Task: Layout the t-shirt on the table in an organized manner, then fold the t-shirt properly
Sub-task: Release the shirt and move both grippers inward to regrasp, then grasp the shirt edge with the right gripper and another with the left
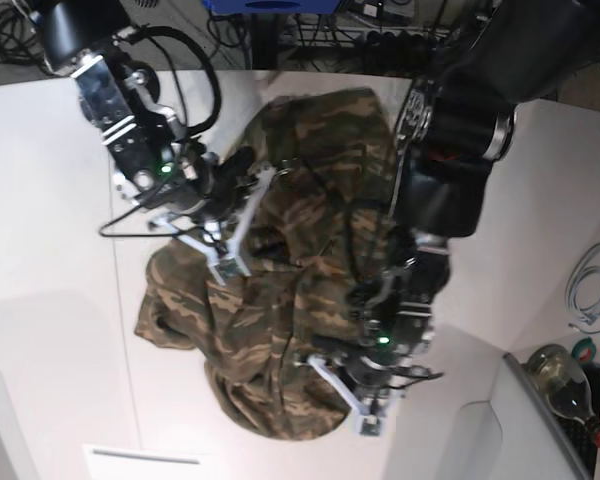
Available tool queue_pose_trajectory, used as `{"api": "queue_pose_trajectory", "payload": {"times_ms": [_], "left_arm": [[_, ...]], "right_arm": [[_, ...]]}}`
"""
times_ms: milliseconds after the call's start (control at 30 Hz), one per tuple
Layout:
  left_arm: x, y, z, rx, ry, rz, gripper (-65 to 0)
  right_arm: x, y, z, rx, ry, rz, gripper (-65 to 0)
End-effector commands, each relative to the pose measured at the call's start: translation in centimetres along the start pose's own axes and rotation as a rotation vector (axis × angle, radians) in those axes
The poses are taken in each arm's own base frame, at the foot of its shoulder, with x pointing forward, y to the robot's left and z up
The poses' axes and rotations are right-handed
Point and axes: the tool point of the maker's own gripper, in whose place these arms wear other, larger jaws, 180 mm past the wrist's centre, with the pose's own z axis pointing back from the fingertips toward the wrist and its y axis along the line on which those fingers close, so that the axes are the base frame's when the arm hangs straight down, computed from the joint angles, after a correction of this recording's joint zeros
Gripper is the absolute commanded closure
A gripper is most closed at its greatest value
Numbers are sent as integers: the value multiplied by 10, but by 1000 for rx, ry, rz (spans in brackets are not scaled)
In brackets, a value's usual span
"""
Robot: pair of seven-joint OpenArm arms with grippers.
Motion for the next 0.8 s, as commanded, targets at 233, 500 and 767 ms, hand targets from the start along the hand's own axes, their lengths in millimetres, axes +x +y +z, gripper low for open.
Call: {"api": "queue_pose_trajectory", "payload": {"times_ms": [233,500,767], "left_arm": [[-46,-40,102,-88,27,-6,0],[-179,-39,149,-79,294,-54,0],[-172,89,139,202,261,-147,0]], "right_arm": [[19,-154,28,-286,-183,-336,-18],[18,-218,10,-324,-224,-483,-464],[21,-207,-18,-193,-254,-580,-515]]}}
